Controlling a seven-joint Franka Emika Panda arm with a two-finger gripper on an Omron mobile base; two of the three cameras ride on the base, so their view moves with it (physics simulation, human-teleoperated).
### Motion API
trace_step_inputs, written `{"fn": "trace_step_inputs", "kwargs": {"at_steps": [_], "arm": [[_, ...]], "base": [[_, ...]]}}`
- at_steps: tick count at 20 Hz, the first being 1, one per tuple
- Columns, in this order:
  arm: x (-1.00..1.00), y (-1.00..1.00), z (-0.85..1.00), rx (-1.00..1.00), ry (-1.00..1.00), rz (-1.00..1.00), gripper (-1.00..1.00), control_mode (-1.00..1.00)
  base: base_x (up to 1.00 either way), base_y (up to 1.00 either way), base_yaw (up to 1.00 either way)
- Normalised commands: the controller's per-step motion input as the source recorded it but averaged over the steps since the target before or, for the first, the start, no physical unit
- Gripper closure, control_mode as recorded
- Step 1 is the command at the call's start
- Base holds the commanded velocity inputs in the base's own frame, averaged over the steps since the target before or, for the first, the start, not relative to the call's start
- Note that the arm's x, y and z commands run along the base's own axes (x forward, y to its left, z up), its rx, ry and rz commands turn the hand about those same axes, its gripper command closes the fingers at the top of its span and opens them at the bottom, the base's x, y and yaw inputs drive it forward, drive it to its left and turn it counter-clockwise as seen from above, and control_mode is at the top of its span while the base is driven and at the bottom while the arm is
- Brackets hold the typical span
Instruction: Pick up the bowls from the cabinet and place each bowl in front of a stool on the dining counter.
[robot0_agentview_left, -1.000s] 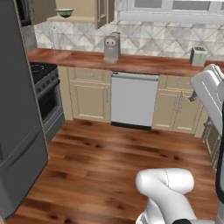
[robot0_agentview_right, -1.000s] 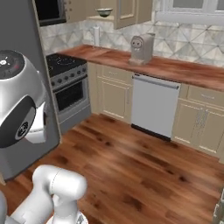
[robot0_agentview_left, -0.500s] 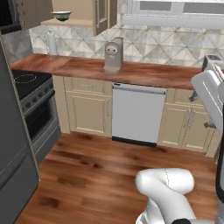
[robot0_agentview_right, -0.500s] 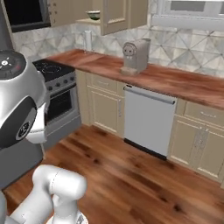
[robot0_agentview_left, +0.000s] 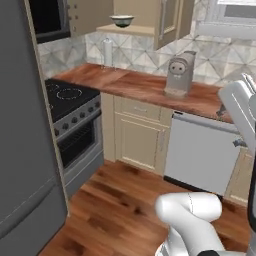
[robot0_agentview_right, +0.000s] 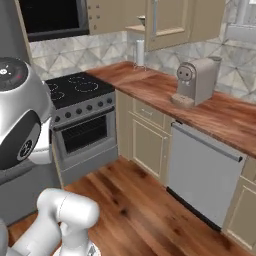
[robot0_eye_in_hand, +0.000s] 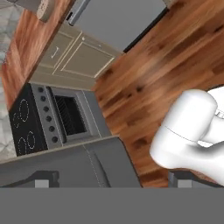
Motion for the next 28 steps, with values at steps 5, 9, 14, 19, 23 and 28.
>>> {"fn": "trace_step_inputs", "kwargs": {"at_steps": [5, 9, 14, 19, 23, 28], "arm": [[0.0, 0.0, 0.0, 0.0, 0.0, 0.0, -1.0, 1.0], [0.0, 0.0, 0.0, 0.0, 0.0, 0.0, -1.0, 1.0], [0.0, 0.0, 0.0, 0.0, 0.0, 0.0, -1.0, 1.0], [0.0, 0.0, 0.0, 0.0, 0.0, 0.0, -1.0, 1.0], [0.0, 0.0, 0.0, 0.0, 0.0, 0.0, -1.0, 1.0], [0.0, 0.0, 0.0, 0.0, 0.0, 0.0, -1.0, 1.0]], "base": [[1.0, 0.0, 0.46], [1.0, 0.0, 0.25], [1.0, 0.0, 0.06], [1.0, -0.07, 0.01], [1.0, -0.17, 0.03], [0.99, -0.1, 0.02]]}}
